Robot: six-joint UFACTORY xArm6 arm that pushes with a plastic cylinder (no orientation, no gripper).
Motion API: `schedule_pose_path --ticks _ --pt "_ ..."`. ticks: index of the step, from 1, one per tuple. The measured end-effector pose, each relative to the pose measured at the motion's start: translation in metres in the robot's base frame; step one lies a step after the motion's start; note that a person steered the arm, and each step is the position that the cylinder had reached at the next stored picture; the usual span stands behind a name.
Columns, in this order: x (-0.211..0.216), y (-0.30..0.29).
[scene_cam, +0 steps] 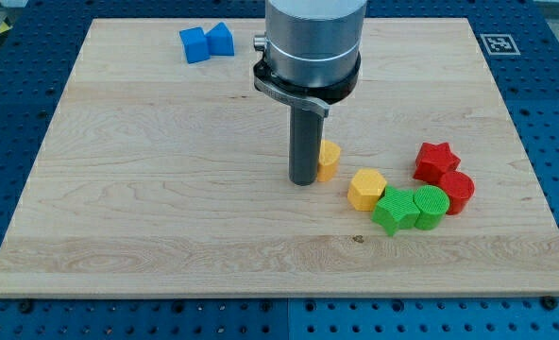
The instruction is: Move the yellow heart towards the yellow hexagon
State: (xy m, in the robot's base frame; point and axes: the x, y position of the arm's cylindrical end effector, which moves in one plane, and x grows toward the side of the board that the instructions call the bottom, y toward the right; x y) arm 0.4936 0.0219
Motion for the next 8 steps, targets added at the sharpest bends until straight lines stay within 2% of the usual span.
schedule_pose_path --ticks 3,4,6,7,8 --pt "-0.002 0.012" --pt "-0.023 0.011" --pt "-0.038 -0.003" --pt "-0.076 -0.006" --pt "-0.08 0.031"
